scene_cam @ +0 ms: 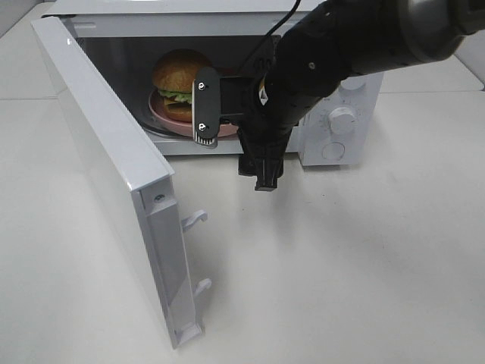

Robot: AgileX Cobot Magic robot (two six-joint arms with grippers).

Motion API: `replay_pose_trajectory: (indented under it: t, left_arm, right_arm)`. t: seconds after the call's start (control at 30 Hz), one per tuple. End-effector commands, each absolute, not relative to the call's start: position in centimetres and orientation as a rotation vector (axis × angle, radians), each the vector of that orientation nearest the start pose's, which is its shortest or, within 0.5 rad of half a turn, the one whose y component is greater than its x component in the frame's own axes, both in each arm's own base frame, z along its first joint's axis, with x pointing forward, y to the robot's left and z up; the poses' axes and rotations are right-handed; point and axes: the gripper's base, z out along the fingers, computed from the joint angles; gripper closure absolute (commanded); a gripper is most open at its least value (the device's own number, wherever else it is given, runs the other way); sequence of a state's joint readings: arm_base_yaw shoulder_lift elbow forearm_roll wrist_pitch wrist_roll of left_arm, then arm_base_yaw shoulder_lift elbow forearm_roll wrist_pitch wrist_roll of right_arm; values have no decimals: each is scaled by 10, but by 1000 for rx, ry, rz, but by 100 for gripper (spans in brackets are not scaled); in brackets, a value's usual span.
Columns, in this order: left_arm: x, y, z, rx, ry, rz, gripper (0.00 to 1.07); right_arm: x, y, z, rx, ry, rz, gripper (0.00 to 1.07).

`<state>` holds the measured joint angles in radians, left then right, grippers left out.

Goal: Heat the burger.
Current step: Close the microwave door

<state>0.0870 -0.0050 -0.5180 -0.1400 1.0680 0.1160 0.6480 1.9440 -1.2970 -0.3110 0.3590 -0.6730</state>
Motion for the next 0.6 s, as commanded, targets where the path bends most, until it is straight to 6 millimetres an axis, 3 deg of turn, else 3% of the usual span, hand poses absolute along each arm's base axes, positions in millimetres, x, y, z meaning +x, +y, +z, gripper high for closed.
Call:
replay_pose_trajectory:
  t: [0.03,0.43,0.6]
  left_arm:
    - [-10,-12,281,34,2011,-40,6]
    - [-10,-12,281,34,2011,-40,6]
    - [-10,-12,281,34,2011,-40,6]
  right_arm:
    - [325,233,201,-1738,1740,-268,31]
    - [283,199,221,-1651,1833,-235,31]
    - [263,184,238,-1510,1922,-185,31]
